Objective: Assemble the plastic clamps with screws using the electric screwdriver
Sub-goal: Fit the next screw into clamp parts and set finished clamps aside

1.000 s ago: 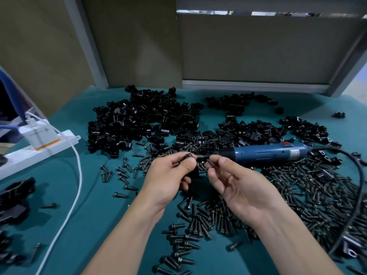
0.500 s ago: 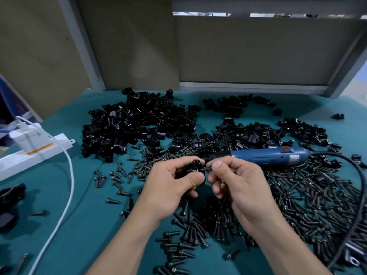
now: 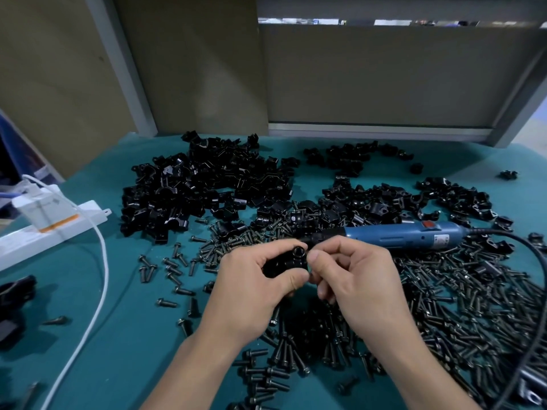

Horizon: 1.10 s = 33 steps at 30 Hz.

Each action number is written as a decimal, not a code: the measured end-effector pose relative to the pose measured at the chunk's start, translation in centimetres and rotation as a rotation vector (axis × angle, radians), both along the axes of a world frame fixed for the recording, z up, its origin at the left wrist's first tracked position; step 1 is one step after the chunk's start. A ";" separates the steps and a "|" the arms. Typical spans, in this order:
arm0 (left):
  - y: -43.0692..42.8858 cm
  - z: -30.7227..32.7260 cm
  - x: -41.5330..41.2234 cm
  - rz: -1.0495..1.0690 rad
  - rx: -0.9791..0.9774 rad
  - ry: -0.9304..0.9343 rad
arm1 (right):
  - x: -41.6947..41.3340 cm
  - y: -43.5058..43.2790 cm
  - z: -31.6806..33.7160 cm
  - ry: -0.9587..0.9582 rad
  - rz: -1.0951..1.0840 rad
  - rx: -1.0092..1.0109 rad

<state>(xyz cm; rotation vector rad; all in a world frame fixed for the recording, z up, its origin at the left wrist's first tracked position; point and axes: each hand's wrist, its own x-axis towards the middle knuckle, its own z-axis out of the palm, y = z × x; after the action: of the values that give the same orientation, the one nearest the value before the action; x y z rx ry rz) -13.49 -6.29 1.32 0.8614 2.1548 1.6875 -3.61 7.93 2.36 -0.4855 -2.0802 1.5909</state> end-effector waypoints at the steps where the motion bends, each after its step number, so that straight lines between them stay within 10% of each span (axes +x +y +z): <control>1: 0.0 0.0 0.2 0.018 -0.026 0.049 | 0.0 0.0 0.0 0.001 -0.021 -0.008; 33: 0.3 -0.3 0.4 0.105 0.023 0.147 | 0.2 0.3 0.0 0.021 0.051 -0.174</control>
<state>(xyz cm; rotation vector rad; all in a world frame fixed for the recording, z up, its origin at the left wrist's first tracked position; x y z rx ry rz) -13.08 -6.02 1.05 0.9200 2.3181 1.7525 -3.40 8.20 2.38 -0.4763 -1.9621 1.8085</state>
